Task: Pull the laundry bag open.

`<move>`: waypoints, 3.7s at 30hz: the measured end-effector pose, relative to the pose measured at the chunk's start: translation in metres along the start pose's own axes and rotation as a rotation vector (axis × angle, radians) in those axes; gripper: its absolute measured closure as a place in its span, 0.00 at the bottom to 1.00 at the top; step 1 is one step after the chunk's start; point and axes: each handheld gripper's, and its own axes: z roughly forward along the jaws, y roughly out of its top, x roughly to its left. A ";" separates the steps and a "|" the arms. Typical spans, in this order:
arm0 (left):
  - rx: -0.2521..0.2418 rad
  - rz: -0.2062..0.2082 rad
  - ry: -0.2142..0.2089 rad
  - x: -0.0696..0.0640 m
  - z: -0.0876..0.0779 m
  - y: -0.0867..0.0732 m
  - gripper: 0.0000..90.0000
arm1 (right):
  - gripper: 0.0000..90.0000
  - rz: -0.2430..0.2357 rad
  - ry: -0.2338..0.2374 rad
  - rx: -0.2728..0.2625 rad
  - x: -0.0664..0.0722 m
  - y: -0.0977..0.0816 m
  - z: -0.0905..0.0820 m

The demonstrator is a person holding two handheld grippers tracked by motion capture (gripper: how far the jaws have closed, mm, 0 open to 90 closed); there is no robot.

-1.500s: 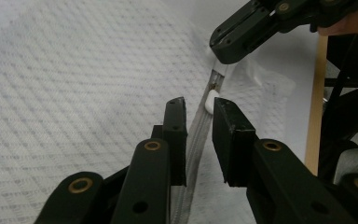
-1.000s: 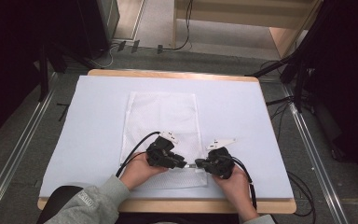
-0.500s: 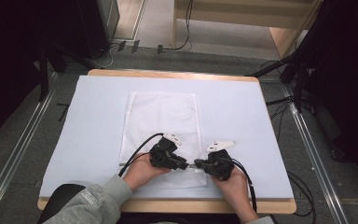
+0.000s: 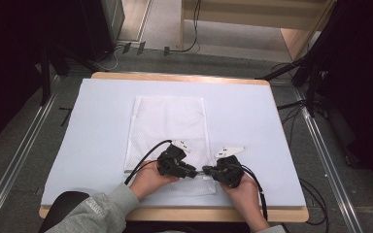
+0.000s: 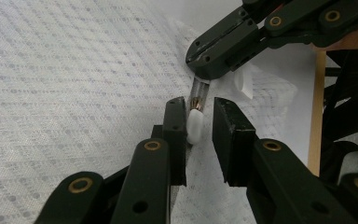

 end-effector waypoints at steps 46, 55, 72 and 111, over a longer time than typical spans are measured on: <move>0.035 -0.111 -0.066 0.012 0.005 0.004 0.98 | 1.00 -0.101 0.012 -0.022 0.001 -0.004 0.001; 0.058 -0.117 -0.072 0.013 -0.004 0.000 0.98 | 1.00 -0.103 0.018 -0.025 0.001 -0.004 0.002; 0.076 -0.122 -0.080 0.019 -0.021 -0.011 0.98 | 1.00 -0.089 0.019 -0.030 0.001 -0.005 0.002; 0.013 -0.264 0.019 0.040 -0.101 -0.076 0.98 | 1.00 -0.107 0.037 -0.005 -0.001 -0.001 0.002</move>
